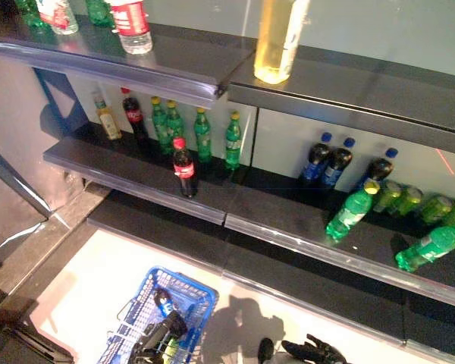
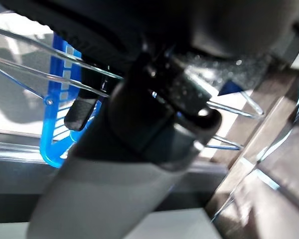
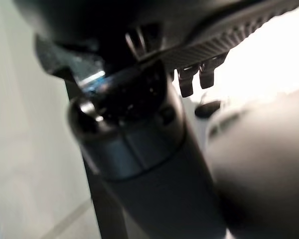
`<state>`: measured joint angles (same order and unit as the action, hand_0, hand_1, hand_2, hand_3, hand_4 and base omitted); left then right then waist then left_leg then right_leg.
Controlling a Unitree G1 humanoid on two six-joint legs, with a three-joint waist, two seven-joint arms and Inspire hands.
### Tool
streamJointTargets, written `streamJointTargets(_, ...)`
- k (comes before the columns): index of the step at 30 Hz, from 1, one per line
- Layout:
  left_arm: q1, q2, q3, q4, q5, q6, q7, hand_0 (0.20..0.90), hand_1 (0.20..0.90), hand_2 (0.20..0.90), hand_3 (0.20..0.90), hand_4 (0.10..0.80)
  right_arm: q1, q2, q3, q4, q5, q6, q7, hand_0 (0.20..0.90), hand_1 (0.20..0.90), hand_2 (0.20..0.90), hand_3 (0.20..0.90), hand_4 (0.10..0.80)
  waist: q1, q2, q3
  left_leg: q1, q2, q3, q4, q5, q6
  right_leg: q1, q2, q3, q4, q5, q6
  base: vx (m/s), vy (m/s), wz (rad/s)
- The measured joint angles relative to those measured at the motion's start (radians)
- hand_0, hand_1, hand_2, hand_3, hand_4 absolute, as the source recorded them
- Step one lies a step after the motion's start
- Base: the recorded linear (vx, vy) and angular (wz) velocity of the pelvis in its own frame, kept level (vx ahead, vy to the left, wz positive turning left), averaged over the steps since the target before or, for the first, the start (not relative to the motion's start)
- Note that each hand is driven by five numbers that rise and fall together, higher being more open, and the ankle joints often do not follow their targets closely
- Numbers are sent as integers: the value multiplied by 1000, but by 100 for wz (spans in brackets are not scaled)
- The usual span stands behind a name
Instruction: Pick up the drink and place into the basket.
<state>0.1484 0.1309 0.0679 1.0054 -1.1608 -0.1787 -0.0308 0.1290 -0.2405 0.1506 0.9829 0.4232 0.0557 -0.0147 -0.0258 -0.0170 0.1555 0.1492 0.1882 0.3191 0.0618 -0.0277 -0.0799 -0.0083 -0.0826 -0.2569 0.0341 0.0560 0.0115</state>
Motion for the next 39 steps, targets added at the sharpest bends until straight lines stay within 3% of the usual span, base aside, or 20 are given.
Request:
streamJointTargets(1, -18, -3, 17, 19, -13, -12, 0, 300, 300, 300, 200, 100, -8, 2, -13, 28, -27, -3, -19, 900, 900, 900, 900, 800, 25, -14, -2, -24, -18, -42, 66, 5, -6, -12, -6, 32, 0, 7, -13, -137, -68, -73)
streamJointTargets(3, -17, -8, 25, 23, -36, -43, 0, 300, 300, 300, 200, 100, -35, -4, -6, 79, -54, 0, -27, 900, 900, 900, 900, 800, 64, -63, -20, -78, -142, -183, 152, -23, -5, -49, -44, 130, -29, 48, -20, -125, -19, -121)
streamJointTargets(4, -14, -22, 23, 23, -48, -54, 0, 300, 300, 300, 200, 100, -37, -21, -8, 83, -74, -5, -26, 900, 900, 900, 900, 800, 84, -63, -27, -78, -232, -247, 98, -48, 36, -66, -58, 160, -40, 67, -22, -91, 25, -116)
streamJointTargets(6, -6, -43, 26, 27, -67, -58, 2, 300, 300, 300, 200, 100, -33, -39, -10, 90, -92, -11, -26, 900, 900, 900, 900, 800, 77, -37, -36, -67, -280, -276, 37, -59, 61, -86, -50, 161, -42, 90, -11, -81, 47, -92)
streamJointTargets(7, 1, -61, 27, 40, -74, -57, 9, 300, 300, 300, 200, 100, -12, -54, -18, 105, -105, -17, -29, 900, 900, 900, 900, 800, 76, 12, -45, -54, -277, -253, -28, -43, 139, -112, -4, 154, -33, 104, -6, -119, 47, -85)
streamJointTargets(8, 9, -55, 37, 47, -76, -56, 21, 300, 300, 300, 200, 100, -7, -42, -17, 111, -105, -16, -27, 900, 900, 900, 900, 800, 73, -1, -49, -52, -273, -224, -46, -41, 150, -105, -6, 149, -43, 109, 3, -153, 21, -84)
streamJointTargets(13, 17, -3, 41, 84, -75, -49, 50, 300, 300, 300, 200, 100, 46, 50, -19, 109, -70, -51, -47, 900, 900, 900, 900, 800, 41, -72, -58, -34, -235, -159, -114, 17, 129, -103, -3, 98, 5, 45, 29, -180, -55, -36)
streamJointTargets(16, 20, -2, 40, 105, -52, -41, 56, 300, 300, 300, 200, 100, 44, 58, -11, 111, -68, -65, -64, 900, 900, 900, 900, 800, 24, -72, -57, -27, -218, -78, -119, 20, 128, -96, -9, 55, -20, 50, 34, -173, -135, -34)
streamJointTargets(17, 20, -2, 44, 105, -37, -42, 60, 300, 300, 300, 200, 100, 31, 60, -11, 111, -69, -67, -70, 900, 900, 900, 900, 800, 28, -67, -56, -27, -203, -20, -128, 23, 124, -106, -18, 24, 9, 32, 59, -257, -246, -67)
streamJointTargets(21, 7, 3, 34, 119, -30, -39, 59, 300, 300, 300, 200, 100, 1, 38, -32, 149, -47, -92, -74, 900, 900, 900, 900, 800, 21, -41, -54, -20, -160, 45, -134, 26, 104, -119, -52, 64, 220, -99, 114, -164, -236, -42)
streamJointTargets(23, -11, 7, 26, 127, -25, -31, 59, 300, 300, 300, 200, 100, -13, 39, -37, 184, -26, -93, -74, 900, 900, 900, 900, 800, 16, -35, -49, -8, -146, 56, -132, 36, 81, -93, -66, 67, 187, -129, 73, -154, -459, -27)
streamJointTargets(26, -16, 3, 23, 120, -23, -30, 61, 300, 300, 300, 200, 100, -31, 9, -33, 208, -37, -104, -79, 900, 900, 900, 900, 800, 21, -10, -49, -8, -100, 132, -120, 40, 36, -127, -108, 34, 336, -197, 97, -18, -604, -29)
streamJointTargets(27, -8, 7, 27, 102, -22, -30, 65, 300, 300, 300, 200, 100, -30, 0, -31, 208, -60, -103, -84, 900, 900, 900, 900, 800, 26, -14, -52, 7, -72, 195, -100, 38, 5, -127, -144, -32, 373, -242, 76, 63, -655, -77)
streamJointTargets(28, 2, 10, 29, 93, -11, -26, 71, 300, 300, 300, 200, 100, -35, -8, -13, 207, -110, -93, -89, 900, 900, 900, 900, 800, 40, -11, -58, 23, -56, 194, -86, 21, -18, -112, -132, -66, 331, -229, 43, 60, -580, -99)
streamJointTargets(30, 7, 10, 28, 91, 11, -29, 108, 300, 300, 300, 200, 100, -41, -32, 10, 171, -149, -52, -88, 900, 900, 900, 900, 800, 66, 16, -66, 20, 6, 117, -20, 0, -36, -93, -45, -42, 277, -209, -7, 57, -588, -123)
streamJointTargets(33, -7, 36, 39, 79, 21, -49, 131, 300, 300, 300, 200, 100, -24, -7, 9, 148, -145, -43, -68, 900, 900, 900, 900, 800, 84, -2, -66, -36, 83, 22, 166, 21, -34, -82, 41, -9, 230, -201, -70, 99, -667, -110)
streamJointTargets(34, -29, 62, 73, 74, 31, -66, 134, 300, 300, 300, 200, 100, -27, 16, 13, 141, -143, -50, -63, 900, 900, 900, 900, 800, 88, -24, -55, -105, 133, -3, 325, 41, -39, -48, 63, -1, 184, -180, -101, 43, -311, -87)
streamJointTargets(37, -39, 69, 82, 73, 33, -71, 134, 300, 300, 300, 200, 100, -4, 10, 37, 134, -136, -58, -49, 900, 900, 900, 900, 800, 78, -50, -52, -176, 91, -71, 401, 33, -51, -3, 83, -12, 120, -152, -143, 92, -301, -68)
streamJointTargets(38, -31, 44, 70, 74, 34, -72, 125, 300, 300, 300, 200, 100, -5, -4, 55, 145, -137, -61, -38, 900, 900, 900, 900, 800, 84, -57, -42, -212, -19, -124, 398, 1, -52, 8, 87, 23, 84, -146, -144, 191, -170, -65)
streamJointTargets(39, -26, 34, 69, 75, 33, -73, 124, 300, 300, 300, 200, 100, -9, -7, 57, 151, -137, -63, -32, 900, 900, 900, 900, 800, 88, -58, -32, -218, -60, -138, 383, -8, -42, 21, 87, 32, 66, -140, -142, 319, -210, -89)
